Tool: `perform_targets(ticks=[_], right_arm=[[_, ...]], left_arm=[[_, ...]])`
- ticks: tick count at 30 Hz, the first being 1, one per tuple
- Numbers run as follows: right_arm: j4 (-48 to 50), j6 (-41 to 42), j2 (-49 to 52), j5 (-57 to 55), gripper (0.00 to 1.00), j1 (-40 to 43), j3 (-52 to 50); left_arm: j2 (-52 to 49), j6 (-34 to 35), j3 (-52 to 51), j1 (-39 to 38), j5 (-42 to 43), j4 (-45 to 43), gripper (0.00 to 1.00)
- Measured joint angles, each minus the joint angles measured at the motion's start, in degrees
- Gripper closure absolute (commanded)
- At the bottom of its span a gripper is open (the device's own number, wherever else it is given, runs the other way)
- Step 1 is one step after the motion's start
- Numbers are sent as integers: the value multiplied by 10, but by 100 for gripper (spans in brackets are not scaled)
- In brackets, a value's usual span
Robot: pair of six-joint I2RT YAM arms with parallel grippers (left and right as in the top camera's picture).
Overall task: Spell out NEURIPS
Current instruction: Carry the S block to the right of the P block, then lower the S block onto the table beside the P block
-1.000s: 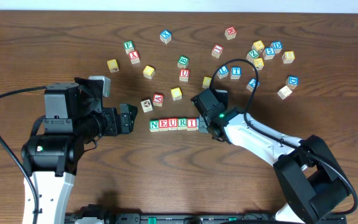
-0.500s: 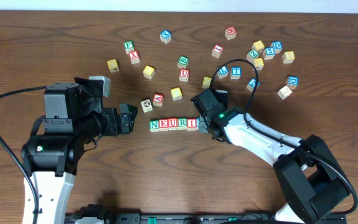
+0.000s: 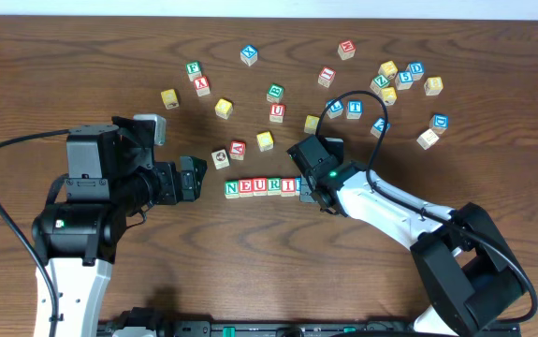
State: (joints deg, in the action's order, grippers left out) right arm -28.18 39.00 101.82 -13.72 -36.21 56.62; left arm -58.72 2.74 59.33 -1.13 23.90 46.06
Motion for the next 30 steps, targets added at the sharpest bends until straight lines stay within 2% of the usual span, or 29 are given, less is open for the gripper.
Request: perform_targets(ticks=[2,4,6,30], right_arm=[[1,0,0,0,71,0,0],[2,1,0,0,62,0,0],[2,-2,0,0,61,0,0],[50,-11,0,-24,59,19,0]], left_arm=[[0,0,0,0,0,0,2],[0,0,0,0,0,0,2],[0,0,0,0,0,0,2],[0,0,0,0,0,0,2]])
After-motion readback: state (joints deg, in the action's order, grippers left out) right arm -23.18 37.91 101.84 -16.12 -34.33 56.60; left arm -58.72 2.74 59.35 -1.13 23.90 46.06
